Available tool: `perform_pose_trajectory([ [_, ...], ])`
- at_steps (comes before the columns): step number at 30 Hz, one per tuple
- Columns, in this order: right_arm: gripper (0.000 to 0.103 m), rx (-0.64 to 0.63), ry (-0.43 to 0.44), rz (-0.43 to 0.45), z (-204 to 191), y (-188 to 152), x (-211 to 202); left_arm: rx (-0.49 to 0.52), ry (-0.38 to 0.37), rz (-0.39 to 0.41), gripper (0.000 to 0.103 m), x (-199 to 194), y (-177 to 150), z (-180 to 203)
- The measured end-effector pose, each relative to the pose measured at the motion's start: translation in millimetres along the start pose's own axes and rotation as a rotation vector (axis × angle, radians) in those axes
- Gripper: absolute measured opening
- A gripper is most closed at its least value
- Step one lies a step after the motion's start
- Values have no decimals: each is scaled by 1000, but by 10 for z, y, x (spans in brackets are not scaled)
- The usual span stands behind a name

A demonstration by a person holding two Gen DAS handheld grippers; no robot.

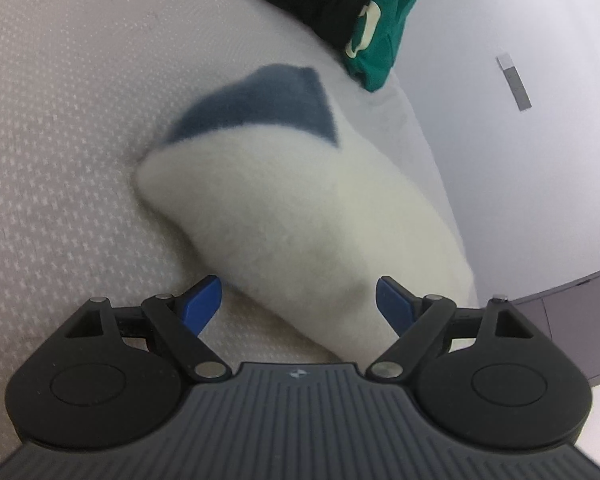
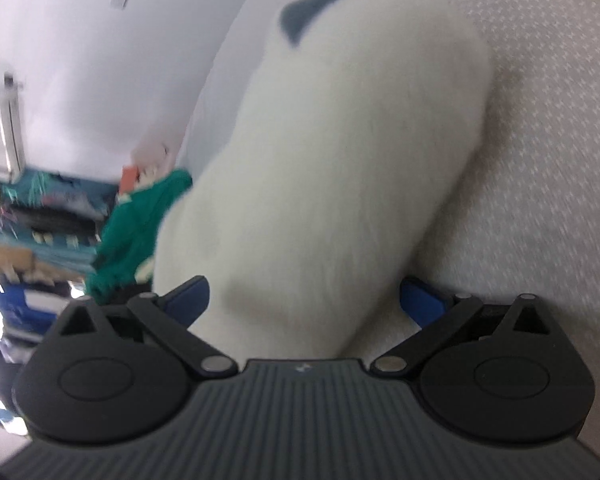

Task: Fold large clothes
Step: 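Move both grippers to the rolled sweater's edge, then close both grippers on the sweater edge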

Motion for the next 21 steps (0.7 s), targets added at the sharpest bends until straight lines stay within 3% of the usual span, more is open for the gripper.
perform_pose_trajectory([
  [3,103,-10,46,13,-106,41,13,-29,-64,-26,87,61,9,4],
  [9,103,-21,117,30,-155,3,1,-151,-126,-1,87,136,29,-104],
  [14,103,-18,115,24,-71,16,14,-256,-199,11,88,186,40,-215],
  [21,103,-54,77,-7,-33,-34,55,-353,-224,21,86,391,120,-267],
])
Point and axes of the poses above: each gripper's, at about its wrist camera, not at the fingertips, and x roughly the way its jaws point, z to its right, y to its top, the point moved 6 cm from there along x, roughly the way its jaws point, and after that the axes turned 6 degrees about -z, right-handed, at the moved point
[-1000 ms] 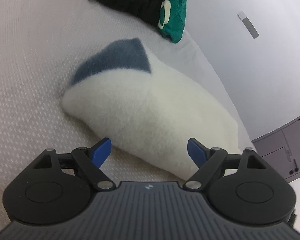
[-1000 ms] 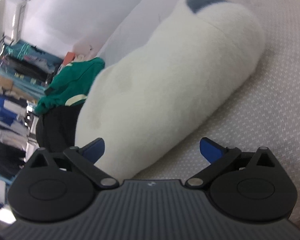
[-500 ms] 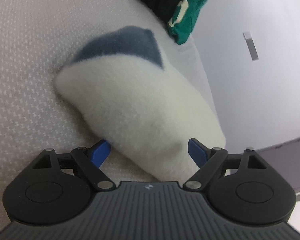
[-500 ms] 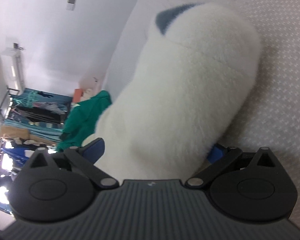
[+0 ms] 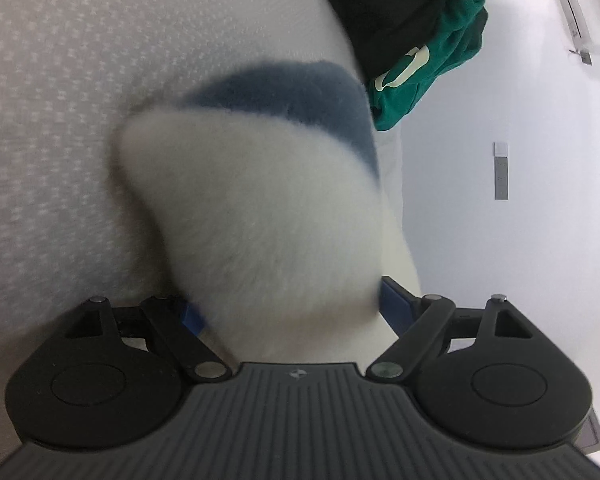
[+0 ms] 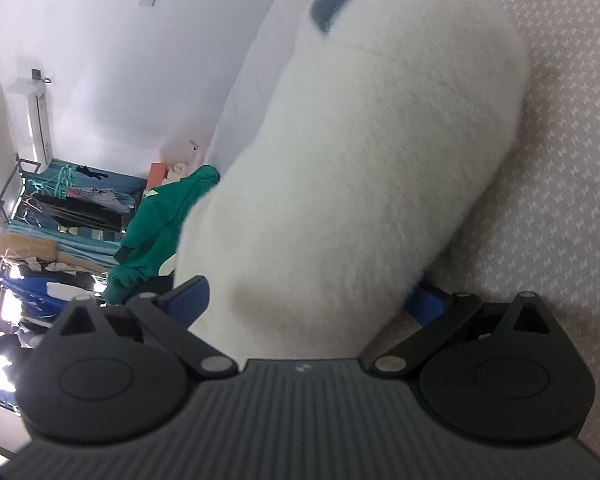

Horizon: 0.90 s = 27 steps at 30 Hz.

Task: Fold large clothes
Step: 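Close both grippers on the sweater edge, then lift the edge with both grippers and fold it over once more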

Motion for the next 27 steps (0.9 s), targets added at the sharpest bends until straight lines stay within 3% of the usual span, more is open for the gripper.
perform_pose_trajectory([
  [4,103,20,6,27,35,22,-23,-19,2,-1,85,24,80,3],
  [11,103,35,-38,91,84,112,3,58,53,21,63,91,179,134],
  [17,100,26,-83,144,64,191,91,144,80,48,57,130,218,273],
  [22,73,-16,-80,149,11,235,123,180,81,53,54,170,264,339],
  [27,57,-106,-50,161,-171,215,42,224,88,75,50,162,297,431],
])
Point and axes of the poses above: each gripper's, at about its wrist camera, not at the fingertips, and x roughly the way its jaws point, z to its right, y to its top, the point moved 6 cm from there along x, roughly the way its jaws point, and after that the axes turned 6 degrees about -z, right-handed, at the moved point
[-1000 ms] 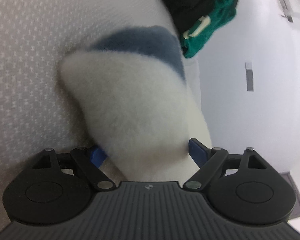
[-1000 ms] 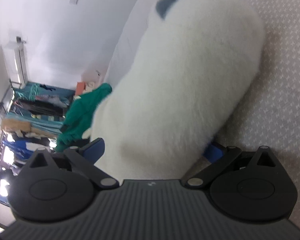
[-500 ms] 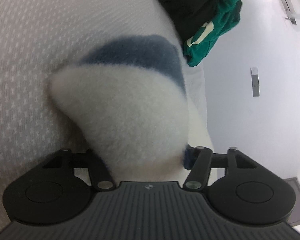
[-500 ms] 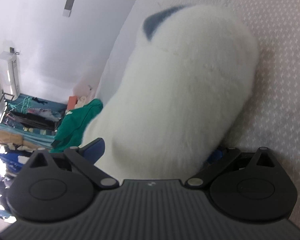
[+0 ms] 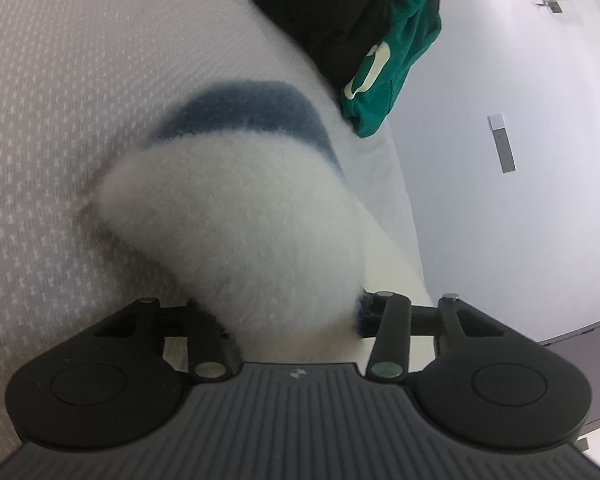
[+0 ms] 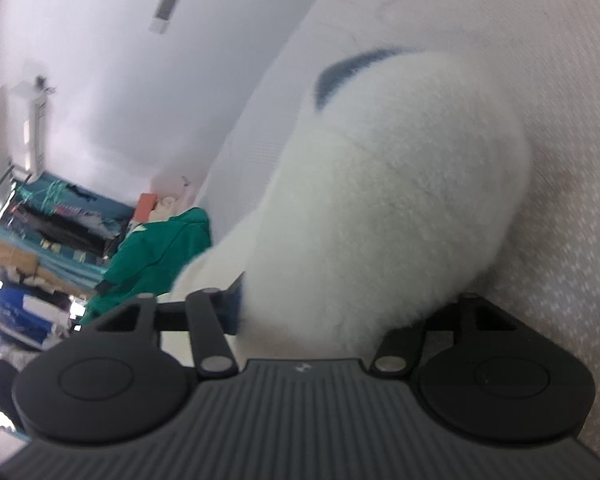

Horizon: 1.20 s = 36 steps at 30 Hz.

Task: Fold large clothes
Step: 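Lift the edge with both grippers and fold it over once more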

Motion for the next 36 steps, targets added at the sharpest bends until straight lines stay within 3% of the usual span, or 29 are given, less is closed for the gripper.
perform_pose_trajectory([
  [11,53,-187,81,44,-388,-6,-282,-9,-50,-10,47,-154,83,45],
  [25,51,-278,133,81,-575,18,-891,3,-142,-73,47,-556,-210,205],
  [30,51,-281,163,99,-663,180,-1107,63,-166,-84,47,-661,-322,571],
  [36,51,-262,203,130,-806,599,-1314,157,-190,-89,47,-567,-370,1360],
])
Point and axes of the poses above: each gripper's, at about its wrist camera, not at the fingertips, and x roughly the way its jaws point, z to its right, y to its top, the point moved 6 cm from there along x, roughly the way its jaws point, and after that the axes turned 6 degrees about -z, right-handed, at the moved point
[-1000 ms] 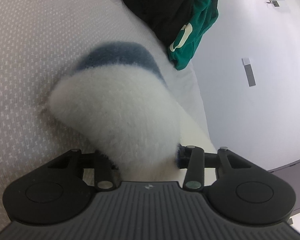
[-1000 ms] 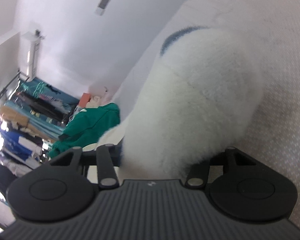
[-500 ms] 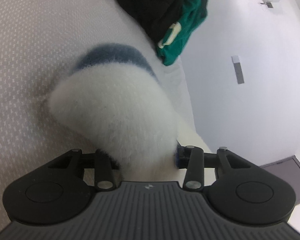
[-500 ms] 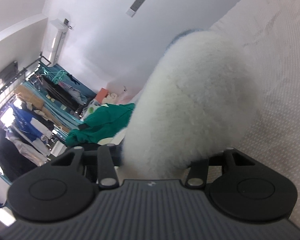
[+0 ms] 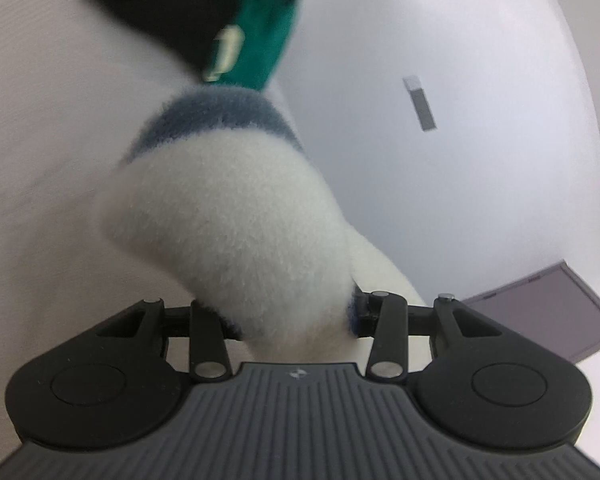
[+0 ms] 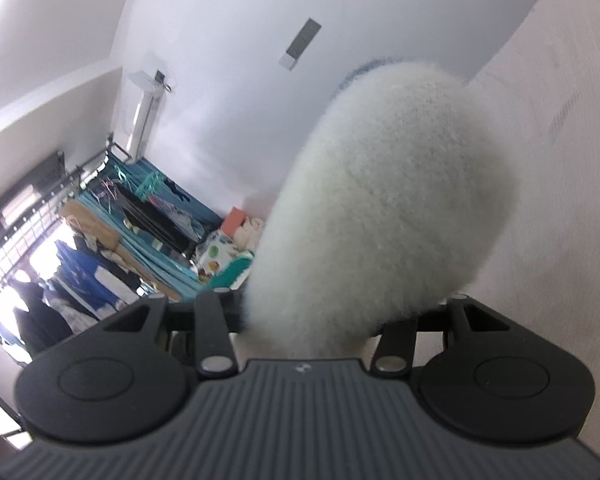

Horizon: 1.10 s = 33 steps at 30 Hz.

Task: Fold large clothes
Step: 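Lift the edge with both grippers and fold it over once more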

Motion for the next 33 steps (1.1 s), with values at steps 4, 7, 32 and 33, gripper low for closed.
perform_pose_trajectory([
  [4,51,2,16,43,-26,407,-26,57,-21,-18,47,346,84,524],
  [7,51,-8,12,72,-6,717,-34,80,-28,-36,47,692,128,829],
  [32,51,69,-128,180,1976,1233,15,235,37,-245,47,3652,-682,796],
  [33,51,70,-133,179,2032,1194,-4,242,38,-249,47,3690,-719,757],
])
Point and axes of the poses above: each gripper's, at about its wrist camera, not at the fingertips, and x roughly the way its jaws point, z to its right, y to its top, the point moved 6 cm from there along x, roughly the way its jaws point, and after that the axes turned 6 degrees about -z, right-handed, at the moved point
